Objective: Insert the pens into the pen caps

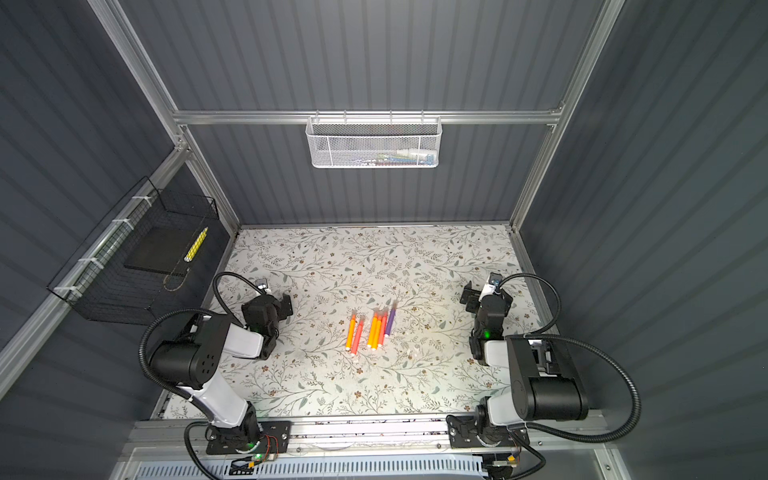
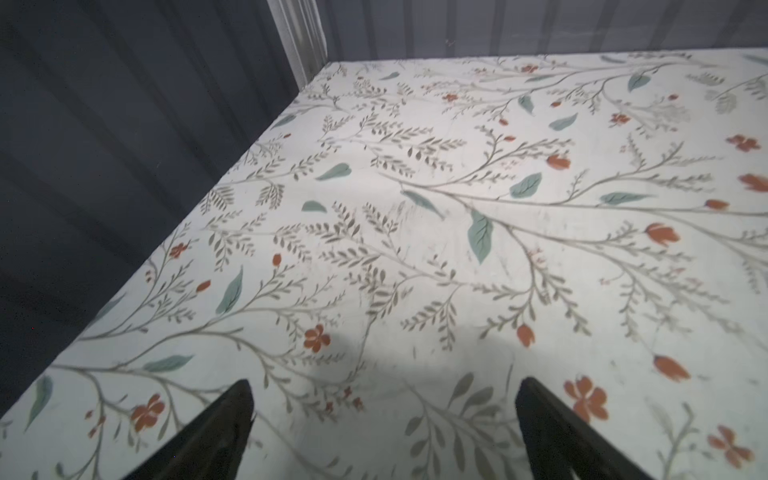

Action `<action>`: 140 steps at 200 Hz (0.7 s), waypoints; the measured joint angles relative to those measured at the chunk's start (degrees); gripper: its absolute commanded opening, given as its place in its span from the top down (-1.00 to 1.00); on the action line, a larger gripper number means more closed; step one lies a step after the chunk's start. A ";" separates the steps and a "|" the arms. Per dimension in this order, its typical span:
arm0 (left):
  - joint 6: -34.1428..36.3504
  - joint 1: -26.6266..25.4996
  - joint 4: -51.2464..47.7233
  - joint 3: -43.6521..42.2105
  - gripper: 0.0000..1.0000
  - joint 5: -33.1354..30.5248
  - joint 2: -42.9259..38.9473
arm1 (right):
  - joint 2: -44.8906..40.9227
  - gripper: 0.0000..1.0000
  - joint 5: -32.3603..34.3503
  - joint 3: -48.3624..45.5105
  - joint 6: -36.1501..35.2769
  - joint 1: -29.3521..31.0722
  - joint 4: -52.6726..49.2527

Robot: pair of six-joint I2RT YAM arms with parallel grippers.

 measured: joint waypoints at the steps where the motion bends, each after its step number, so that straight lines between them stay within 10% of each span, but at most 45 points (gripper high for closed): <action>1: 0.00 0.00 -0.02 0.13 -0.99 0.09 -0.02 | 0.00 -0.98 -0.02 0.00 0.02 0.00 0.00; 140: 0.13 0.35 0.22 1.20 -0.99 1.49 -0.02 | 0.00 -0.98 -0.55 0.15 0.48 -0.04 -0.33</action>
